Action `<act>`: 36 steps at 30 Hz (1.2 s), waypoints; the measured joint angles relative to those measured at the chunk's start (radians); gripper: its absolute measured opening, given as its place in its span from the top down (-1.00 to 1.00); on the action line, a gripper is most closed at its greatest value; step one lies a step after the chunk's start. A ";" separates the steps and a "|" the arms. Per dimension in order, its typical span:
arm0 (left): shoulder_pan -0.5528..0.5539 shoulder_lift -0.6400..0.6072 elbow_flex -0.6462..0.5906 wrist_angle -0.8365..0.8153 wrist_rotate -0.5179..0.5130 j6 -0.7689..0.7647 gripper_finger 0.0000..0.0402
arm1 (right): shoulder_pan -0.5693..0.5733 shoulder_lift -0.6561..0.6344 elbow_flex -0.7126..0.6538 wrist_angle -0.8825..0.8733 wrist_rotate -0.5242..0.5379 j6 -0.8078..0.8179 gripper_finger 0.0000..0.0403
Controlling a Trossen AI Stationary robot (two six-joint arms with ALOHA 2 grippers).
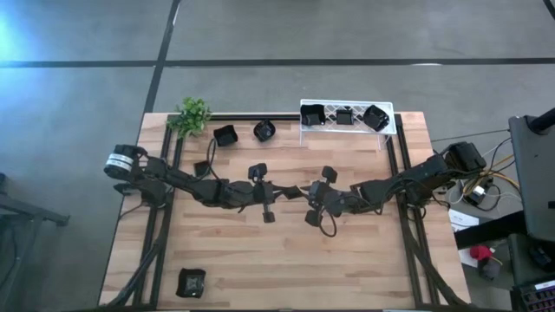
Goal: Pick & Place Mini shaped plates
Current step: Stack the black square plate on top of the black square plate on the shelf
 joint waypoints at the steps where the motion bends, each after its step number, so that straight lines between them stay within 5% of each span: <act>1: 0.000 0.000 0.000 0.000 0.000 0.000 1.00 | 0.000 0.000 0.000 0.000 0.000 0.000 0.68; 36: 0.000 0.000 0.000 0.000 0.000 -0.001 1.00 | 0.000 0.000 0.000 0.000 0.002 0.000 0.96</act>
